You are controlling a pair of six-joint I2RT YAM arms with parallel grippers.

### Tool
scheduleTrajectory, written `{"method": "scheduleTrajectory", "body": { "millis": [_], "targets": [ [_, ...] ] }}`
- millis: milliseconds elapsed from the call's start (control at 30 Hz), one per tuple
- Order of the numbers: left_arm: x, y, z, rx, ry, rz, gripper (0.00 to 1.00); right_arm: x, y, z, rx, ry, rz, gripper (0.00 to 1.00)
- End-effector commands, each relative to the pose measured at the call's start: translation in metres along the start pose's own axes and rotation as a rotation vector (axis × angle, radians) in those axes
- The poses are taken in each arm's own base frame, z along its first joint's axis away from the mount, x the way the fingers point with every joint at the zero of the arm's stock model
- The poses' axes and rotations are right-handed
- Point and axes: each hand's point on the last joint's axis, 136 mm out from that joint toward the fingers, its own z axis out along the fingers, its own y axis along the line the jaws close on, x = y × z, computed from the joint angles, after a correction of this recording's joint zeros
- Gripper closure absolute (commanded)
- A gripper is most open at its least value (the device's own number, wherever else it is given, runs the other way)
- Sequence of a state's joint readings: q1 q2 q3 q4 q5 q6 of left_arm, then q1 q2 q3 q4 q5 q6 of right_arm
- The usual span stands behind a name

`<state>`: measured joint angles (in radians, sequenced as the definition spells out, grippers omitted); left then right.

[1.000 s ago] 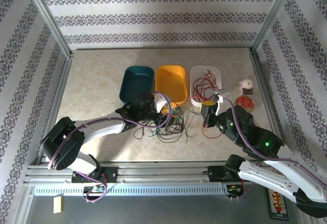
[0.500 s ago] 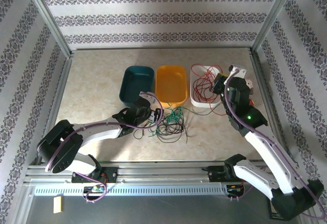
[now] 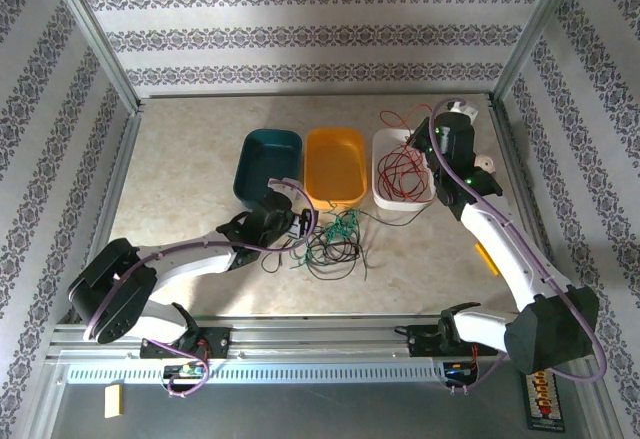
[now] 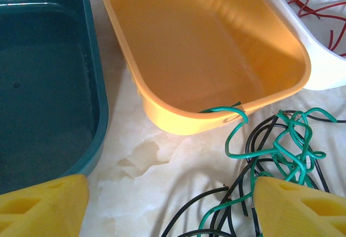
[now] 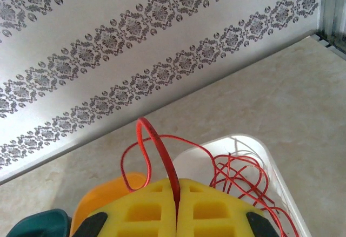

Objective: Untangle the cables

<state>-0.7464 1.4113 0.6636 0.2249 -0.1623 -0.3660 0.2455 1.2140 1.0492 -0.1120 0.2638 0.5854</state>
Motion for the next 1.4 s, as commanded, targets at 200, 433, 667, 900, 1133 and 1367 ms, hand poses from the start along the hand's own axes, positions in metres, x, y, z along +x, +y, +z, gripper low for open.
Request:
{"method": "scheduleTrajectory", "body": {
  "millis": [200, 433, 667, 900, 1133, 1367],
  "targets": [
    [-0.003, -0.004, -0.004, 0.012, -0.012, -0.008, 0.2, 0.01, -0.016, 0.019, 0.037, 0.052, 0.067, 1.0],
    [0.001, -0.005, -0.003, 0.018, 0.003, -0.003, 0.2, 0.022, -0.03, 0.045, 0.072, 0.096, 0.117, 1.0],
    [0.0, -0.008, -0.001, 0.026, 0.009, 0.003, 0.2, 0.026, -0.031, 0.077, 0.094, 0.118, 0.121, 1.0],
    [0.001, -0.008, -0.001, 0.03, 0.017, 0.0, 0.2, 0.027, -0.03, 0.102, 0.115, 0.111, 0.14, 1.0],
    [0.004, -0.01, 0.001, 0.036, 0.029, 0.002, 0.2, 0.012, -0.029, 0.115, 0.142, 0.056, 0.149, 1.0],
    [0.004, -0.008, -0.001, 0.031, 0.025, 0.003, 0.19, 0.025, -0.036, 0.127, 0.173, 0.081, 0.114, 1.0]
  ]
}}
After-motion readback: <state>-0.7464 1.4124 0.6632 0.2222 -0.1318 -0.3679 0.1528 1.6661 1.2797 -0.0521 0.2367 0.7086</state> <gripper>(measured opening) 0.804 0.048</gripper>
